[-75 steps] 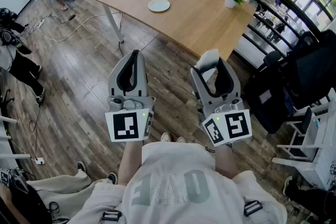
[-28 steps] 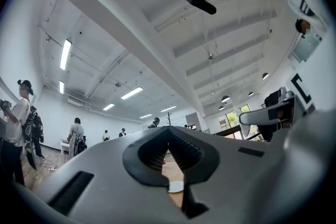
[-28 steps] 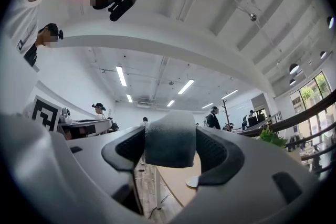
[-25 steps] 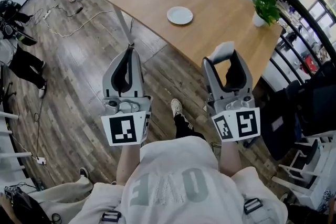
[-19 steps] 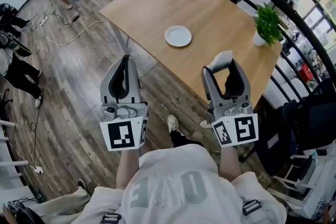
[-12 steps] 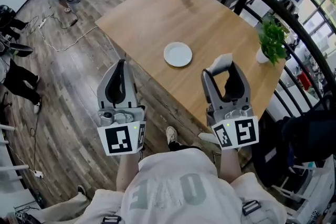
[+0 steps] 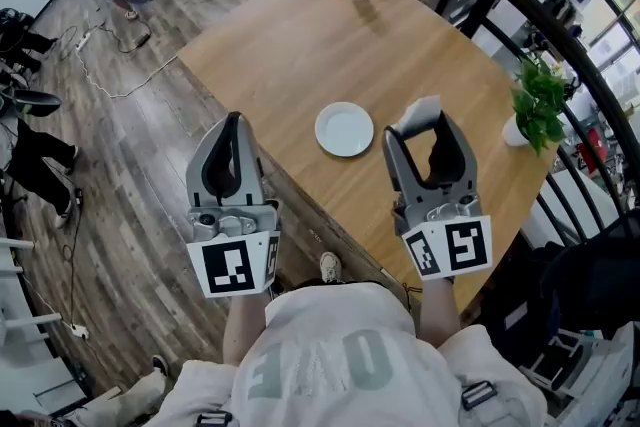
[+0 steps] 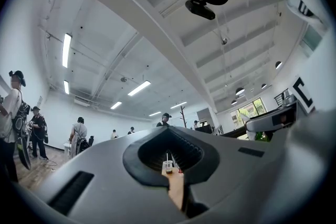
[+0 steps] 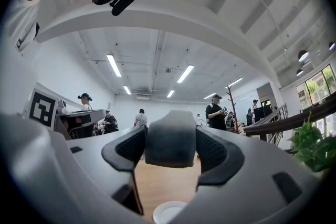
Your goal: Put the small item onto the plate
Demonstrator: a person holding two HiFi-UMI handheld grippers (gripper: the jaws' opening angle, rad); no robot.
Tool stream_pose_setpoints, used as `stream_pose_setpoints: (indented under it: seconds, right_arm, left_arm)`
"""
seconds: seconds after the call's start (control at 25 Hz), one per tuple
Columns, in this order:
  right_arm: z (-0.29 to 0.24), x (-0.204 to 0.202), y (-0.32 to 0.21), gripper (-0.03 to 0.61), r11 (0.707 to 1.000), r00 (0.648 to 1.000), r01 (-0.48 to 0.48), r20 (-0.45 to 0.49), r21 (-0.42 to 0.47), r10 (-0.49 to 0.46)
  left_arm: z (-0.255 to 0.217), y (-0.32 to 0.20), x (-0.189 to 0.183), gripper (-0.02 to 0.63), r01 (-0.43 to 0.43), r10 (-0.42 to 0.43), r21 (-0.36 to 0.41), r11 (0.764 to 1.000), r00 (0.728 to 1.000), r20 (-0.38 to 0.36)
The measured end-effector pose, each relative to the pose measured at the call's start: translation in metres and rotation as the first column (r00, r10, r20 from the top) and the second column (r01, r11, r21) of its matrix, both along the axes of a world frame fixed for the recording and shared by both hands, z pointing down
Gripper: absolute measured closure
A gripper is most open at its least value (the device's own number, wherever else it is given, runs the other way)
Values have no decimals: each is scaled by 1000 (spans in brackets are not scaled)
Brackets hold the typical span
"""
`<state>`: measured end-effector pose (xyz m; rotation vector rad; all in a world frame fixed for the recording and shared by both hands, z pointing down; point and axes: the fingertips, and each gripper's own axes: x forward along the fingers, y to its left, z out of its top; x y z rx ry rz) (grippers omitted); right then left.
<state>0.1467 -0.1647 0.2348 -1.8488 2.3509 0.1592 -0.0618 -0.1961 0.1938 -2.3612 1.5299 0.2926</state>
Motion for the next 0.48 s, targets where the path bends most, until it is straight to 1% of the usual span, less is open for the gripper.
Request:
stream_pose_setpoints:
  seconds: [0.16, 0.36, 0.48]
  right_arm:
    - [5, 6, -17, 270, 1000, 1000, -1, 2, -18, 1]
    - [5, 7, -24, 270, 1000, 1000, -3, 5, -29, 3]
    - [-3, 7, -27, 270, 1000, 1000, -23, 8, -18, 23]
  left_arm:
    - [5, -14, 8, 606, -4, 5, -20, 1000, 1000, 14]
    - [3, -21, 12, 606, -12, 13, -32, 999, 999, 38]
    - [-5, -29, 13, 605, -25, 26, -21, 999, 999, 42]
